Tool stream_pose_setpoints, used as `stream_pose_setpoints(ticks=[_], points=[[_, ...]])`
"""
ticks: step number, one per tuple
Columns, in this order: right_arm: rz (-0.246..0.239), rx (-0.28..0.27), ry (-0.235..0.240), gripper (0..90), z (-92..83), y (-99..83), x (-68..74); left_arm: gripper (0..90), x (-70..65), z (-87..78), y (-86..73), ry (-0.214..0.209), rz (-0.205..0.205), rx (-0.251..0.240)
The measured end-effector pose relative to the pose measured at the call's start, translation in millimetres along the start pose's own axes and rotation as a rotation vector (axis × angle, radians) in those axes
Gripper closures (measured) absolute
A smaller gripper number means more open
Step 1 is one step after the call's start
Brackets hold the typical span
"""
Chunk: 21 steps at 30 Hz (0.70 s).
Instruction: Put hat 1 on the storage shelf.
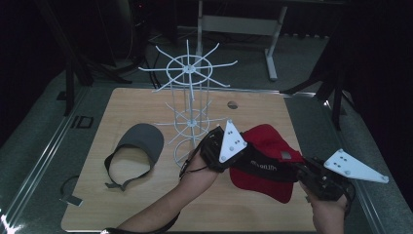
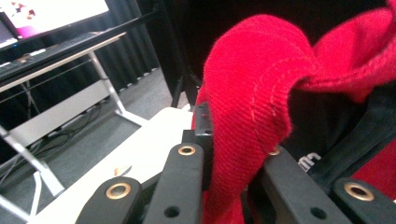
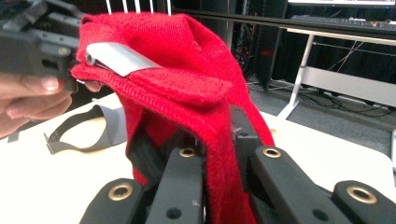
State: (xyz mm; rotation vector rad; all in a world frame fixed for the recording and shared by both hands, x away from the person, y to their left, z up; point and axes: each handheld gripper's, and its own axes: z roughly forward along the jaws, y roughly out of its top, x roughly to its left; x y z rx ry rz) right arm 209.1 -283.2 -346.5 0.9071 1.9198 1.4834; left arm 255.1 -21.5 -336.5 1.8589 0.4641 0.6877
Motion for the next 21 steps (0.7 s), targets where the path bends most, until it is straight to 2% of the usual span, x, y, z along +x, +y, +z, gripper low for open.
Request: stream_pose_setpoints(ticks=[6,9,13,18,19,20,21], points=[[-0.02,0.0,0.022,84.2,-10.0,-5.6,0.1,86.5,-2.5,-0.4,4.1,-0.006,0.008,-0.013],[-0.034,0.005,0.051,78.1,-13.1,-6.9,1.4,86.5,-2.2,-1.1,5.1,-0.011,-0.003,-0.023],[-0.073,0.013,0.112,59.9,-17.3,-7.0,7.3,86.4,-0.3,-2.8,6.1,-0.019,-0.015,-0.031],[-0.126,0.019,0.181,44.3,-18.3,-6.0,14.5,86.4,1.8,-6.4,7.6,-0.032,-0.019,-0.046],[-0.126,0.017,0.198,40.4,-18.1,-5.7,15.5,86.4,3.4,-7.3,7.7,-0.024,-0.018,-0.05],[-0.126,0.017,0.237,37.4,-17.7,-5.3,16.9,86.4,4.8,-7.6,7.7,-0.032,-0.025,-0.05],[-0.132,0.022,0.245,35.2,-17.1,-5.0,18.7,86.4,5.9,-8.1,7.4,-0.033,-0.03,-0.052]])
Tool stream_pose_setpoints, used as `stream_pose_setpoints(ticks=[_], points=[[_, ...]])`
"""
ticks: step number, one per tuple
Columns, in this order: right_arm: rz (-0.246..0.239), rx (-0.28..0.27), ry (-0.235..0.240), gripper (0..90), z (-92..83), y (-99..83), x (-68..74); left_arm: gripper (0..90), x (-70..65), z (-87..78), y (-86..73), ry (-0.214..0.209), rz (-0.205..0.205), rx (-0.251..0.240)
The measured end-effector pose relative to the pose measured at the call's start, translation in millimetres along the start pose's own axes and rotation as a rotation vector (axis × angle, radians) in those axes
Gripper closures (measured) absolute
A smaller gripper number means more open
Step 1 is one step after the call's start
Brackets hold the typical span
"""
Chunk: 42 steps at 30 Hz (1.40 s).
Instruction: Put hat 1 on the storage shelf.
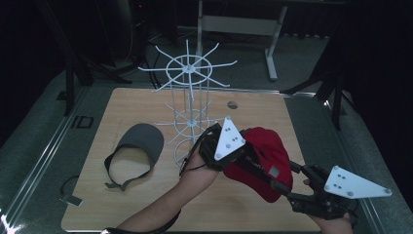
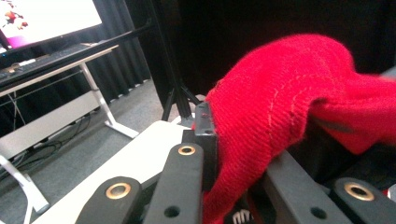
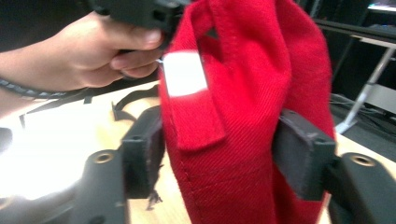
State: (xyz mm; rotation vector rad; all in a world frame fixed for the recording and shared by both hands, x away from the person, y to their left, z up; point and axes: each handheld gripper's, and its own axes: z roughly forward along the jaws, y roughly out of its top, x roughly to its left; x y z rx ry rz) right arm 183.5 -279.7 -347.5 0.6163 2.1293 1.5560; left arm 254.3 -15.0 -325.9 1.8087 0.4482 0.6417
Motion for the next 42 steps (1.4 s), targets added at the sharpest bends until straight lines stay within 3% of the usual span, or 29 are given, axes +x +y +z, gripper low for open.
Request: stream_pose_setpoints(ticks=[6,8,12,13,17,21,24,30,34,37,42], points=[[-0.019,-0.029,0.045,39.9,-2.5,3.2,0.2,86.3,1.0,-3.1,-3.1,-0.039,0.017,-0.009],[-0.029,-0.03,0.041,42.2,-3.4,4.1,-0.2,86.3,2.9,-3.8,-5.8,-0.058,0.016,-0.011],[-0.065,-0.006,0.013,48.5,-2.1,7.4,-6.1,86.2,9.1,-6.6,-13.6,-0.145,0.034,-0.028],[-0.072,0.0,0.007,49.6,-1.0,7.8,-8.4,86.1,10.2,-7.3,-15.5,-0.148,0.036,-0.026],[-0.073,0.012,-0.02,54.2,4.2,9.7,-17.0,86.1,14.5,-10.5,-22.4,-0.221,0.035,-0.038],[-0.086,0.013,0.003,58.6,8.4,13.1,-19.9,86.0,12.0,-13.8,-24.6,-0.316,0.062,-0.057],[-0.093,0.007,0.045,60.8,10.2,16.5,-19.0,86.0,6.5,-14.5,-23.2,-0.341,0.092,-0.047],[-0.126,0.02,0.116,66.9,14.8,19.6,-13.1,86.0,1.3,-13.0,-20.2,-0.346,0.108,-0.036],[-0.134,0.043,0.143,77.7,17.0,18.8,-11.9,85.9,2.1,-11.9,-19.8,-0.345,0.1,-0.031],[-0.136,0.049,0.146,87.1,16.5,19.1,-11.3,85.8,3.0,-10.8,-21.1,-0.348,0.101,-0.033],[-0.128,0.042,0.118,88.7,15.9,21.2,-8.8,85.6,4.8,-10.6,-23.1,-0.336,0.096,-0.03]])
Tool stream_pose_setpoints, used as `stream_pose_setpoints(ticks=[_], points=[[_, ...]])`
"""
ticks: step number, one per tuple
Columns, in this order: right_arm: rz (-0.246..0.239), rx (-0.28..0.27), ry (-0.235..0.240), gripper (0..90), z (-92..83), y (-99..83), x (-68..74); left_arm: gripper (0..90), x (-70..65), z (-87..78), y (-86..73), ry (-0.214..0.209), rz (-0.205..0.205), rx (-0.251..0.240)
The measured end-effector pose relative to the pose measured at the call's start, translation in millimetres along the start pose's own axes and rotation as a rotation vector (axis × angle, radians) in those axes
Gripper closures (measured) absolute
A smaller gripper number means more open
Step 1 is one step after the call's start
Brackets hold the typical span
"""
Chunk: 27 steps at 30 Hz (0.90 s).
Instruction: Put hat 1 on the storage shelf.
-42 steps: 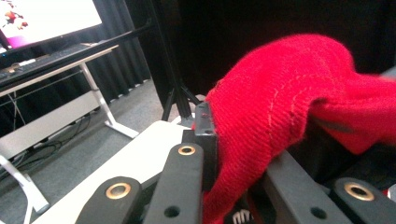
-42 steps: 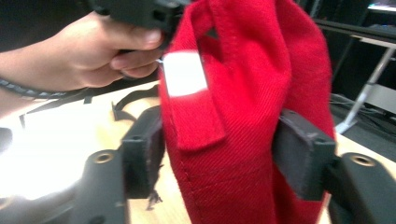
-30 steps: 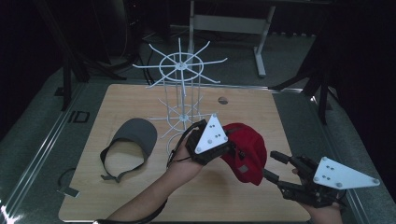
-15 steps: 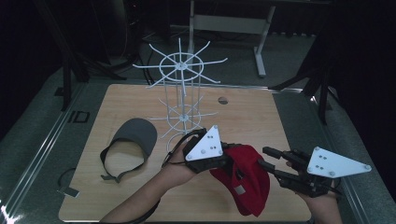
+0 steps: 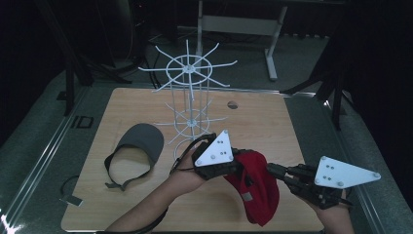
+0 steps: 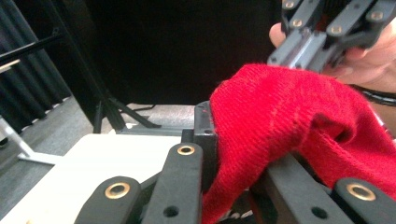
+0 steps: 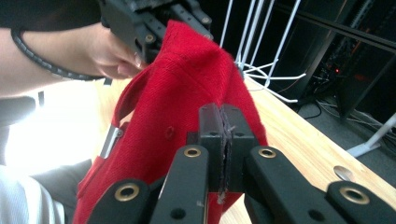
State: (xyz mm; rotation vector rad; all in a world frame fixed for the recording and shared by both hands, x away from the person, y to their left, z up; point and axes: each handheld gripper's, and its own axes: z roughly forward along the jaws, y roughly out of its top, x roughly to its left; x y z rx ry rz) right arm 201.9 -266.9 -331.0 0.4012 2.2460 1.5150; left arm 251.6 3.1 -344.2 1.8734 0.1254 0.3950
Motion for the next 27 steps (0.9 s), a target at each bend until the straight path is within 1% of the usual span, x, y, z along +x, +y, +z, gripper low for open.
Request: stream_pose_setpoints(ticks=[1,7,9,10,12,13,14,16,17,19,21,22,25,27], points=[[0.015,-0.006,-0.011,88.7,-0.6,0.6,-0.7,85.5,0.2,-0.1,-0.4,-0.003,0.001,0.001],[0.037,-0.049,-0.034,88.8,-5.4,4.0,-1.9,85.1,-0.9,-0.4,-1.4,-0.027,0.004,-0.001],[0.057,-0.061,-0.051,88.8,-7.1,5.5,-3.6,84.2,-2.4,0.1,-1.9,-0.027,0.009,-0.001],[0.057,-0.061,-0.051,88.8,-7.1,5.5,-3.6,84.2,-3.1,0.5,-2.2,-0.03,0.009,0.002],[0.058,-0.053,-0.07,88.9,-7.2,6.7,-3.8,83.3,-4.1,1.0,-2.8,-0.031,0.009,0.004],[0.06,-0.048,-0.081,88.9,-6.9,7.3,-3.8,80.6,-4.0,1.0,-3.3,-0.032,0.003,0.007],[0.06,-0.044,-0.095,88.9,-6.8,7.8,-3.8,76.0,-3.8,0.9,-3.8,-0.038,-0.003,0.008],[0.067,-0.047,-0.118,88.9,-9.3,8.7,-5.3,61.9,-2.5,-0.6,-5.7,-0.026,-0.005,0.02],[0.067,-0.047,-0.118,88.9,-9.3,8.7,-5.3,61.9,-1.5,-1.6,-6.9,-0.028,-0.011,0.016],[0.07,-0.051,-0.127,88.9,-11.2,9.4,-6.1,58.5,0.1,-4.2,-8.3,-0.019,-0.027,0.012],[0.066,-0.049,-0.145,88.9,-12.2,10.6,-5.8,56.9,1.2,-7.2,-9.3,-0.01,-0.033,0.005],[0.066,-0.051,-0.144,88.9,-12.5,11.1,-6.1,56.0,1.4,-8.9,-9.7,0.002,-0.036,0.005],[0.071,-0.053,-0.155,88.9,-12.6,12.0,-6.5,55.3,1.8,-14.1,-11.1,0.013,-0.044,-0.001],[0.068,-0.053,-0.153,88.9,-12.3,12.3,-6.4,55.0,0.9,-17.9,-12.3,0.022,-0.046,-0.002]])
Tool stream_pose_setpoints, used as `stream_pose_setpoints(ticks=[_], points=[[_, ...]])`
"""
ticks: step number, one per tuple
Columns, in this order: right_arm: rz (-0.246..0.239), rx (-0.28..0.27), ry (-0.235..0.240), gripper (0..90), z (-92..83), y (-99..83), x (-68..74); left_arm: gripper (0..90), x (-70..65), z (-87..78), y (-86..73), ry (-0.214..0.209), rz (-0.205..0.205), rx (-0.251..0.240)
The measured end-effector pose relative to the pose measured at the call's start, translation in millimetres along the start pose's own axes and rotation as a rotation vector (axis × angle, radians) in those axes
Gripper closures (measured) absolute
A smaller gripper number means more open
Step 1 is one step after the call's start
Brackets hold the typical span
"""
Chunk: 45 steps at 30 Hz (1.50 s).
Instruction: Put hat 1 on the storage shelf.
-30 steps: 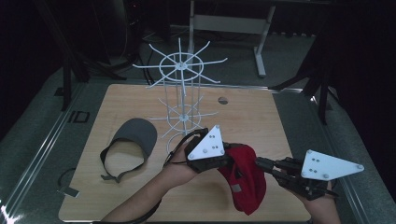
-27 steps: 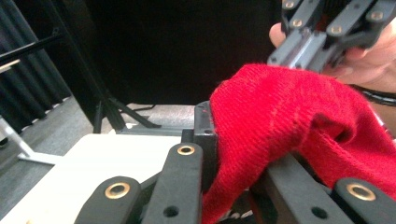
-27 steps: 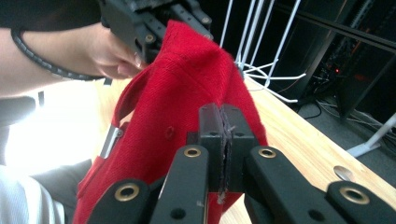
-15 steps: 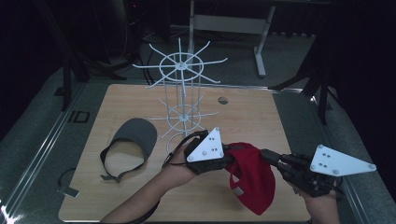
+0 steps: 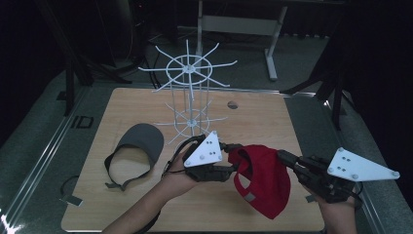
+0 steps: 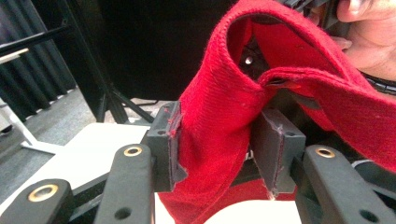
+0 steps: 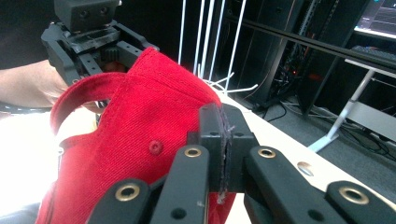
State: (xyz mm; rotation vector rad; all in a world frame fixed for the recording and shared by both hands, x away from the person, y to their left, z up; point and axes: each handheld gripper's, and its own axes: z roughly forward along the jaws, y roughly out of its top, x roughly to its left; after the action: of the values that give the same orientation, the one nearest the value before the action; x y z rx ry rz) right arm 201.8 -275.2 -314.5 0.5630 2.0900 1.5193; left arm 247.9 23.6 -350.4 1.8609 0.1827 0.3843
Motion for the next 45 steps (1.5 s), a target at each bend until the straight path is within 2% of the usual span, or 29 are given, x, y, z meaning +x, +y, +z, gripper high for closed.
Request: stream_pose_setpoints(ticks=[6,13,17,21,24,26,30,33,35,37,45], points=[[-0.002,0.009,-0.002,88.9,2.2,0.5,0.8,52.0,-2.9,-12.3,-6.7,0.02,0.004,0.008],[-0.01,0.014,-0.003,88.9,3.3,3.3,3.0,51.1,-5.5,-27.4,-17.1,0.038,-0.017,0.002],[-0.003,0.0,-0.025,88.8,-0.7,5.1,0.6,52.4,-2.7,-38.0,-22.7,0.094,-0.052,-0.007],[0.01,-0.012,-0.049,88.8,-5.2,7.8,-3.1,52.6,-0.2,-46.9,-29.6,0.121,-0.088,-0.022],[0.018,-0.019,-0.072,88.8,-4.7,11.1,-7.8,52.2,-2.5,-50.2,-35.4,0.131,-0.091,-0.031],[0.025,-0.024,-0.087,88.8,-4.2,13.8,-11.1,48.9,-3.9,-52.8,-40.0,0.14,-0.111,-0.046],[0.025,-0.031,-0.136,88.8,-4.4,20.8,-17.9,45.6,-5.9,-58.2,-51.2,0.152,-0.15,-0.073],[0.033,-0.046,-0.15,88.8,-4.4,27.2,-24.5,44.4,-7.9,-59.6,-61.2,0.155,-0.152,-0.054],[0.032,-0.055,-0.159,88.9,-3.7,32.9,-28.4,44.0,-9.2,-59.6,-68.4,0.154,-0.169,-0.051],[0.037,-0.07,-0.164,88.8,-2.7,40.1,-31.5,39.5,-10.3,-59.5,-76.1,0.153,-0.178,-0.037],[0.007,-0.133,-0.211,88.7,3.2,72.1,-39.6,31.6,-18.0,-57.8,-106.0,0.161,-0.21,-0.015]])
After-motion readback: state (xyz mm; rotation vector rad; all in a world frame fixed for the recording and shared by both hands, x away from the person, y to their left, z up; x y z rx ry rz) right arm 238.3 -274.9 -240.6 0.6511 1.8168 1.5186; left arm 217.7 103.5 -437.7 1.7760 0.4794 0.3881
